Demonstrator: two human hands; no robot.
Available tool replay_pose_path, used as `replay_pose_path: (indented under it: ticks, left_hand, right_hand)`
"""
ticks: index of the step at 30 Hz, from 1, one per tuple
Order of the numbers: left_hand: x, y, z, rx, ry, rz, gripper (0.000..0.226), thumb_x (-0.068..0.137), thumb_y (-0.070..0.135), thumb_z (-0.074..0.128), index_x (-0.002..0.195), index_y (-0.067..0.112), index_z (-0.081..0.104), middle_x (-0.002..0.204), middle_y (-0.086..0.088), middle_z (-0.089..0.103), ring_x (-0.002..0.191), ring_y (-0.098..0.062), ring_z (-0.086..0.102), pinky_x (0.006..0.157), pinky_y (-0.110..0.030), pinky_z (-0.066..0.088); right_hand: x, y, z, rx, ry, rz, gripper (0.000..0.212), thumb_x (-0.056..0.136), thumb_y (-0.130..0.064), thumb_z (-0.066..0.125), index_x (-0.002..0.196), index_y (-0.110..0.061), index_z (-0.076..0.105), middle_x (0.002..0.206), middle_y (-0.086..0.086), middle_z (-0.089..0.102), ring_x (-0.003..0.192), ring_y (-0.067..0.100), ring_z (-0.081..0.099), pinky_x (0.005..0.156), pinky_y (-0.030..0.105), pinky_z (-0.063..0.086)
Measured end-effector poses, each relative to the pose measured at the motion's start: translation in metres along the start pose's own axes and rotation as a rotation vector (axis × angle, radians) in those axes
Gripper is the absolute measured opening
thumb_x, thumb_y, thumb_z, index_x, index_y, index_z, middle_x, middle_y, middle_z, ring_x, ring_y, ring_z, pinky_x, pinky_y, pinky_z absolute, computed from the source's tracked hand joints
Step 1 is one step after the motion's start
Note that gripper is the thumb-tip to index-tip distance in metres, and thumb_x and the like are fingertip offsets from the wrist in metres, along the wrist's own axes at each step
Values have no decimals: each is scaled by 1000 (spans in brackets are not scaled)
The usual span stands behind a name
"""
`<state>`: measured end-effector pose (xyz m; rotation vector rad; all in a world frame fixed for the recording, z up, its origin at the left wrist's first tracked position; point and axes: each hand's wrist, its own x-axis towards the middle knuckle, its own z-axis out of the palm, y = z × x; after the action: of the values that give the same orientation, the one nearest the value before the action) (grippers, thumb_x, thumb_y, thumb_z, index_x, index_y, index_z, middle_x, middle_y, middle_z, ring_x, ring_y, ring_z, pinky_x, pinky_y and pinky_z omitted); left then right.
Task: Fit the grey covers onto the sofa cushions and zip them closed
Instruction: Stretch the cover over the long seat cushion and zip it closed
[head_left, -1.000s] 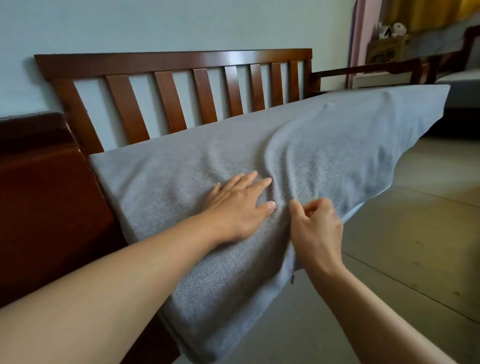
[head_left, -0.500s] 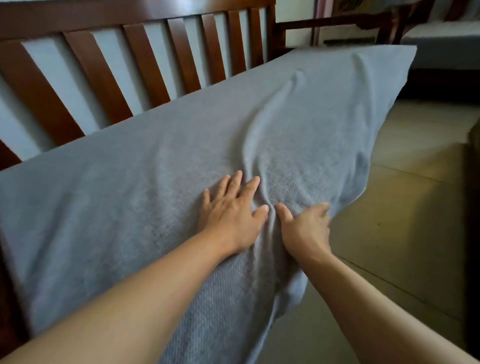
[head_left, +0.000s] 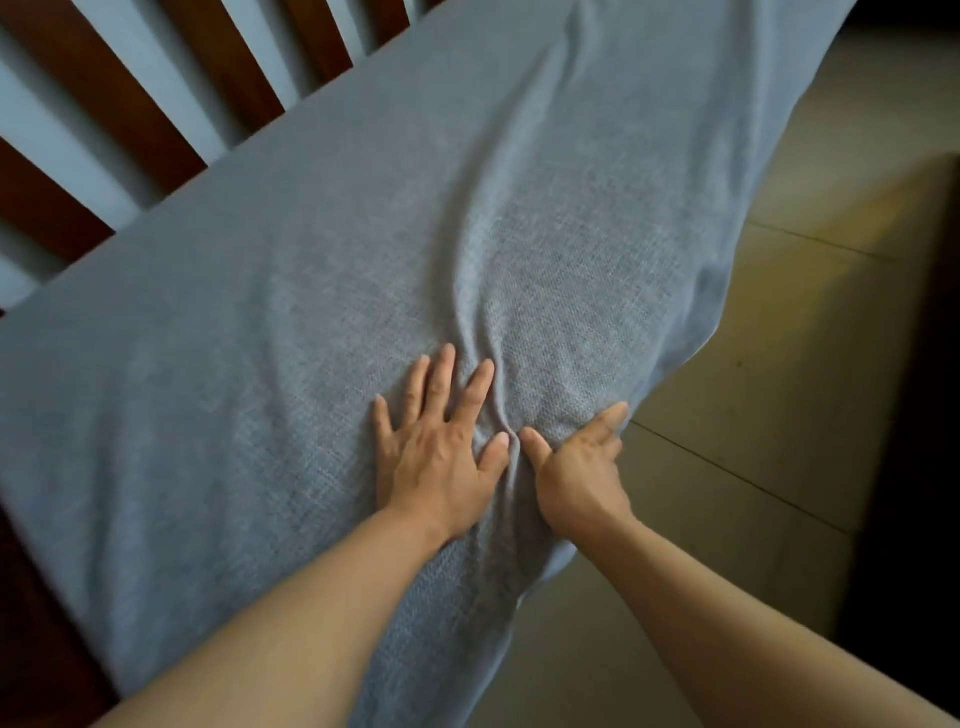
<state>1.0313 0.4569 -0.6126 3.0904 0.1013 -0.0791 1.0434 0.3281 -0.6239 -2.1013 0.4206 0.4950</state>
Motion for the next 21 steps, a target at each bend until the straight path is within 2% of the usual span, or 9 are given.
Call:
replay_pose_path:
  ticks: [3,6,8,11,15,18,21]
  left_hand:
    - [3,-3,-3,-18,-18,50,73,80,63,13,148,42,2,160,3,-2,146,-20,-2,111,-60,6]
    - [27,-4,-7,-79,-35,133,67,84,58,24,148,40,14,159,1,9,146,-22,10,107,-65,15]
    - [54,3,-12,-116,-49,154,69,83,58,21,148,39,15,160,1,4,146,-20,5,109,-63,12]
    - [103,21,-19,-114,-75,202,74,78,62,10,149,39,6,160,3,-6,146,-19,-5,113,-55,6]
    - [144,54,-19,-54,-121,327,70,77,63,2,143,44,-14,157,7,-18,145,-17,-15,114,-51,-3]
    - [170,83,-17,-42,-102,378,69,80,63,4,145,44,-10,158,8,-16,145,-18,-15,113,-51,-7]
    - [191,110,-16,-2,-90,452,69,82,61,9,147,43,-3,158,9,-12,145,-18,-12,113,-51,-6]
  right_hand:
    - [1,-1,-10,-30,-30,7,104,89,-57,49,145,-7,-23,155,14,9,137,34,29,108,45,28]
    - [18,-12,-31,21,8,25,96,89,-55,49,148,-3,-6,152,17,18,135,34,32,107,43,30]
    - [41,-18,-47,62,77,40,83,91,-53,47,145,-1,12,148,17,28,132,34,36,106,43,32]
    - [74,-24,-63,117,133,76,67,92,-53,45,134,-3,30,139,15,41,126,33,42,102,44,37]
    - [90,-21,-70,203,151,66,58,92,-54,42,128,-9,37,134,10,46,123,27,46,101,44,39]
    - [110,-14,-81,229,157,18,57,92,-57,37,130,-15,39,133,4,48,123,22,47,102,42,39]
    - [133,-3,-99,279,206,-20,49,97,-48,34,136,-19,40,136,3,49,127,19,44,104,32,35]
